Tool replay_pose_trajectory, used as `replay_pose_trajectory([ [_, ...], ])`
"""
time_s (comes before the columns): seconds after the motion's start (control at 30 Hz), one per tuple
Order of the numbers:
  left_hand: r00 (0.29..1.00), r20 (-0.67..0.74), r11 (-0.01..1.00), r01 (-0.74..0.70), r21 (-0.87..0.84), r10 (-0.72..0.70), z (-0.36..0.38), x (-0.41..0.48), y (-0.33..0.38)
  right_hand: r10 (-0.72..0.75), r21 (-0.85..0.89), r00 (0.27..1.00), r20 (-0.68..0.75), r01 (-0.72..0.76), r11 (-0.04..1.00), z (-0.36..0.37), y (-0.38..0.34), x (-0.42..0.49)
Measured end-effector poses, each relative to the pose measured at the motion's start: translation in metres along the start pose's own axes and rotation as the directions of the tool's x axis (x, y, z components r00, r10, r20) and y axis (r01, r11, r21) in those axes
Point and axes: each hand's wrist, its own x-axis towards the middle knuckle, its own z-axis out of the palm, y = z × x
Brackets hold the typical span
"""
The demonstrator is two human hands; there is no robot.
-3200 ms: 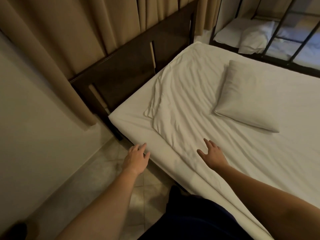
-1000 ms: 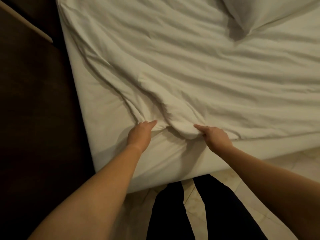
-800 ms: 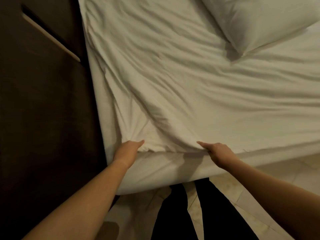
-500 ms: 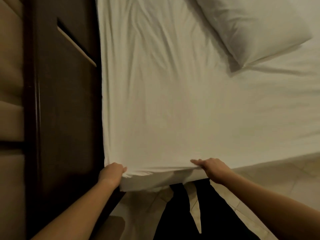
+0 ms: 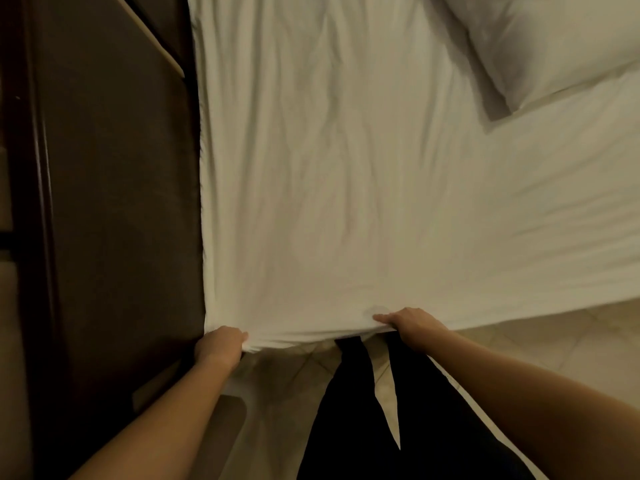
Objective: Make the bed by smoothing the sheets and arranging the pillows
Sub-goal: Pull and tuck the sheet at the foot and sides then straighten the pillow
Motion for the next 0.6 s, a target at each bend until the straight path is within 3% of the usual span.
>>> replay_pose_trajectory([
  [0.13, 0.995, -0.034, 0.993, -0.091, 0.073, 0.093, 0.003, -0.009, -0.005, 0.035, 0.083, 0.999, -0.012, -0.034, 0.996, -0.008, -0.002, 0.003],
  [0.33, 0.977, -0.165, 0.99, -0.139, 0.004, 0.137, -0.008, -0.029, 0.01, 0.09, 0.219, 0.985, -0.145, -0.057, 0.974, -0.02, -0.01, -0.009],
  [0.6, 0.952, -0.27, 0.947, -0.21, -0.245, 0.142, -0.04, -0.066, 0.06, 0.088, 0.242, 0.941, -0.327, -0.007, 0.97, -0.054, 0.0, -0.065],
])
